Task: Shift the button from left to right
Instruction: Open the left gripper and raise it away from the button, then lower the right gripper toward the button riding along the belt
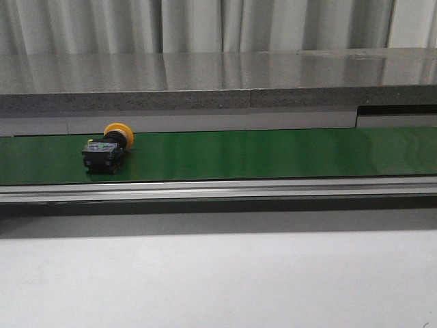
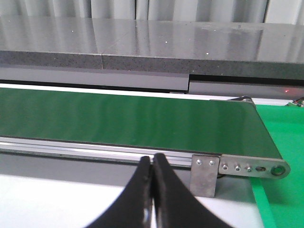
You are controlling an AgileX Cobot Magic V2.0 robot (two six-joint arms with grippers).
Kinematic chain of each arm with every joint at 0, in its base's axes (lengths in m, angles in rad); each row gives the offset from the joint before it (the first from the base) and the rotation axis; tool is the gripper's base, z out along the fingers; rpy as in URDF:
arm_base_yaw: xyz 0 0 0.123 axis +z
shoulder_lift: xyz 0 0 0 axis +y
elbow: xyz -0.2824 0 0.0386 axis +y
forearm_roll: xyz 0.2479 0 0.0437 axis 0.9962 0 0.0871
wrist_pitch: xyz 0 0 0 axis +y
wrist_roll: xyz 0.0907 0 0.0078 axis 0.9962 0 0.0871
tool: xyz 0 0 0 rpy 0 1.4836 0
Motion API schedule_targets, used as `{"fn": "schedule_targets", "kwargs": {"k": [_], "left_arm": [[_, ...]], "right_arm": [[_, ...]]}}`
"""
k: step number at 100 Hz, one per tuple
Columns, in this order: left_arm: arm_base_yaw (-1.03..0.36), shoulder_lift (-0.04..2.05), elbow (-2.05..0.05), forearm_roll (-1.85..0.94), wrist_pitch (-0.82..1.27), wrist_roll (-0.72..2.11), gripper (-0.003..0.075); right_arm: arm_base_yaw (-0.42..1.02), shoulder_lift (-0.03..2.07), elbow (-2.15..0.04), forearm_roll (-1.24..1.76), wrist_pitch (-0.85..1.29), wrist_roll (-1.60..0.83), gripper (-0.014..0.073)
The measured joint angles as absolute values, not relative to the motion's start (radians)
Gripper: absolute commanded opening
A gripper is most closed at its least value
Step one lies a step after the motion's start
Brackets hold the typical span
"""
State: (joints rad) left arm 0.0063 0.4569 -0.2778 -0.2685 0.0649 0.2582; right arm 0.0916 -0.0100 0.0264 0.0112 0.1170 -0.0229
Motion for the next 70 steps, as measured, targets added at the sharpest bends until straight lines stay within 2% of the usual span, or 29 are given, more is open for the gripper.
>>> {"fn": "schedule_targets", "kwargs": {"k": [31, 53, 70], "left_arm": [[0.006, 0.457, -0.278, -0.27, 0.065, 0.258, -0.002], [0.006, 0.457, -0.278, -0.27, 0.065, 0.258, -0.002], [0.006, 0.457, -0.278, -0.27, 0.065, 0.258, -0.002]], "right_arm": [[0.092, -0.01, 0.02, 0.011, 0.015, -0.023, -0.0067], [0.092, -0.007, -0.101, 0.013, 0.13, -0.023, -0.0067], [0.092, 0.112, -0.268, 0.014, 0.279, -0.023, -0.0067]]}}
